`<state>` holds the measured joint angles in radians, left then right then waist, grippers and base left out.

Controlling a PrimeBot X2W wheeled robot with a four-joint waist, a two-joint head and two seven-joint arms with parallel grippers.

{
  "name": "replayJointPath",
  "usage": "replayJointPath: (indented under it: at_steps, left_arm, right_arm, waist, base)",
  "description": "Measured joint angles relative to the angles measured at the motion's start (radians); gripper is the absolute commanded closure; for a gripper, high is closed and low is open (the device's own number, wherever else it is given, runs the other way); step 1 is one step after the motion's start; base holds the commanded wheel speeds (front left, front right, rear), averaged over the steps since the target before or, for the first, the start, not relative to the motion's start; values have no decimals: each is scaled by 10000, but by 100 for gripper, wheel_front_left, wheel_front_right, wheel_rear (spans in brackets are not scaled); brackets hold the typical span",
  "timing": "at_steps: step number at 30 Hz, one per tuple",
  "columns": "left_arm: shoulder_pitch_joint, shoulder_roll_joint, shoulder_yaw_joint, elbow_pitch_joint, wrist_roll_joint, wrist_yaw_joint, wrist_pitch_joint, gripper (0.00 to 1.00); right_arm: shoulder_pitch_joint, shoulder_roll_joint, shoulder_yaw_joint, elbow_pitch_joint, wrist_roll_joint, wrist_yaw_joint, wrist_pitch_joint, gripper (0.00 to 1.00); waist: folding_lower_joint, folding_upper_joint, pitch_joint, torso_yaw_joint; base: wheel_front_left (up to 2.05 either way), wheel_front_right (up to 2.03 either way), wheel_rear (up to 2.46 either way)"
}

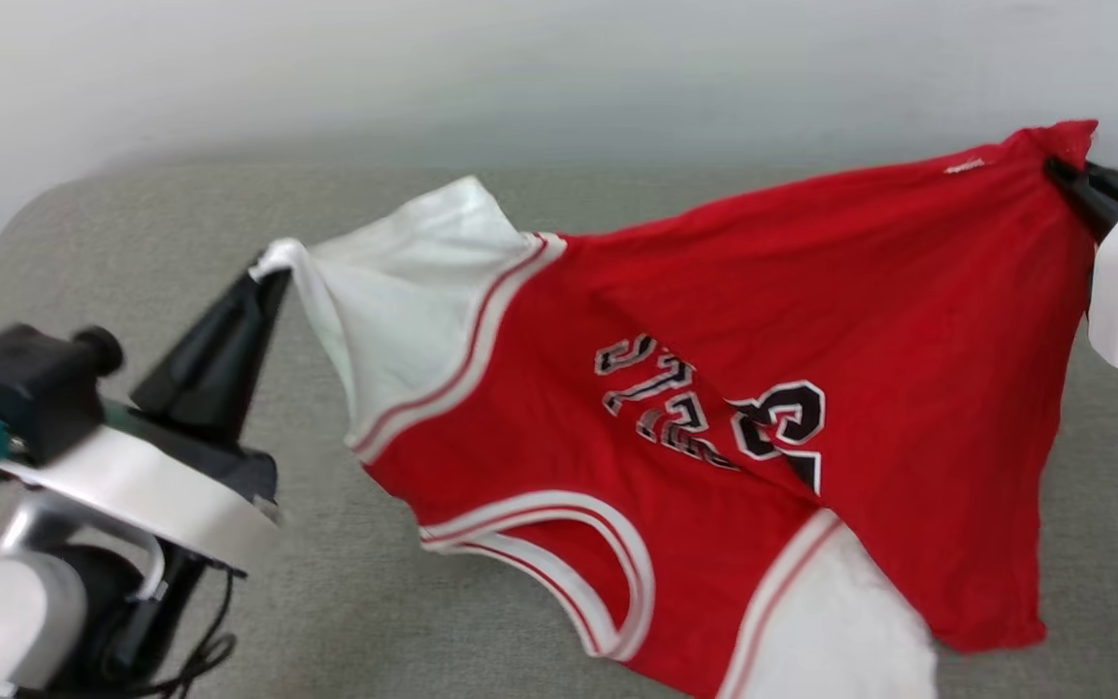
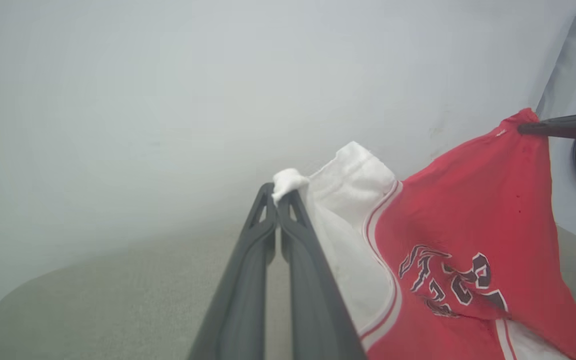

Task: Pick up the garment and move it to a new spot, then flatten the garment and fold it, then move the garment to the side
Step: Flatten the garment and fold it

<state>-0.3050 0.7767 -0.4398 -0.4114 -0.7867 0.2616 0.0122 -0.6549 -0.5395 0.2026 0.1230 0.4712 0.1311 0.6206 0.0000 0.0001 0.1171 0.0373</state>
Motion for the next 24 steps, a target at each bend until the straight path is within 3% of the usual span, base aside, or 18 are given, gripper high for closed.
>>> replayJointPath:
  at_steps: [17,24]
  left_arm:
    - [-2257,917,1593,-407,267,284,176,100]
    - [-3924,1244,1822,-249,631,-105,290,100]
  right_arm:
    - [-223,188,-380,-2288,-81,0,-167,100]
    - [-861,311,-832,-2790,-351,2,-497,100]
  waist:
    - [0,0,91,-1412]
    - [0,0,842,-1618]
  base:
    - [0,0,0]
    - [0,0,0]
